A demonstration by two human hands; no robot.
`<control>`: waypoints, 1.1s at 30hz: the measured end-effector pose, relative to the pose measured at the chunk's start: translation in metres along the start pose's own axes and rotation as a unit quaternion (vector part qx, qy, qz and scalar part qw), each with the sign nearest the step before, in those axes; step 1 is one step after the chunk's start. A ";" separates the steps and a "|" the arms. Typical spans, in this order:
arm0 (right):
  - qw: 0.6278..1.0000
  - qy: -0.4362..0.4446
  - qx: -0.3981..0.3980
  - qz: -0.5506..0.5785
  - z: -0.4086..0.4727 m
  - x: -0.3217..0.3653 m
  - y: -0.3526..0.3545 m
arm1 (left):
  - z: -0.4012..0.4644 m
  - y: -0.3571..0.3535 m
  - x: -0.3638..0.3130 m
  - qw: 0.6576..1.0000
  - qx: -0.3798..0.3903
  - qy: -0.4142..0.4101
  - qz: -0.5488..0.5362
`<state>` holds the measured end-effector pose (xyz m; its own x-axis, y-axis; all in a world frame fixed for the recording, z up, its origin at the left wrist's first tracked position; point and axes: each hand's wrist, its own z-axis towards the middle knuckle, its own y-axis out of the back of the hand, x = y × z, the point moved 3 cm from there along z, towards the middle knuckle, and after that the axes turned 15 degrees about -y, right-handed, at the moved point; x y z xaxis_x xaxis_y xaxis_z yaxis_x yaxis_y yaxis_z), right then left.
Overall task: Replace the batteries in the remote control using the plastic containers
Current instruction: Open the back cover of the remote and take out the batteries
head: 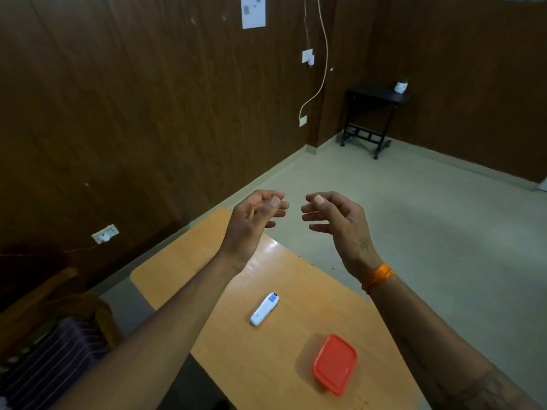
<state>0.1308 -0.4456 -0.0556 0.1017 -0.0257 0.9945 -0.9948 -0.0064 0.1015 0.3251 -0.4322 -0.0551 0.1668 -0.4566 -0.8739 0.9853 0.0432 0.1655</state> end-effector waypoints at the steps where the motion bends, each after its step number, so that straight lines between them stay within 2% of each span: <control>1: 1.000 -0.002 -0.008 0.002 0.005 -0.002 0.000 | 0.007 0.001 0.005 1.000 0.007 0.000 -0.006; 8: 0.995 -0.035 -0.086 0.043 0.039 -0.017 -0.037 | 0.065 0.037 0.046 0.996 0.074 -0.002 -0.047; 16: 0.968 -0.083 -0.203 0.119 0.054 -0.031 -0.092 | 0.122 0.080 0.093 0.978 0.186 0.025 -0.087; 21: 0.959 -0.112 -0.238 0.104 0.050 -0.045 -0.105 | 0.119 0.072 0.115 0.964 0.244 0.039 -0.100; 33: 0.932 -0.186 -0.286 0.122 0.047 -0.129 -0.116 | 0.083 0.043 0.201 0.946 0.278 0.111 -0.126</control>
<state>0.2329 -0.4889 -0.1971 -0.2393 -0.3028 0.9225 -0.8176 0.5754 -0.0232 0.3973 -0.5957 -0.1853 -0.0054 -0.1899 -0.9818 0.8326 -0.5447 0.1007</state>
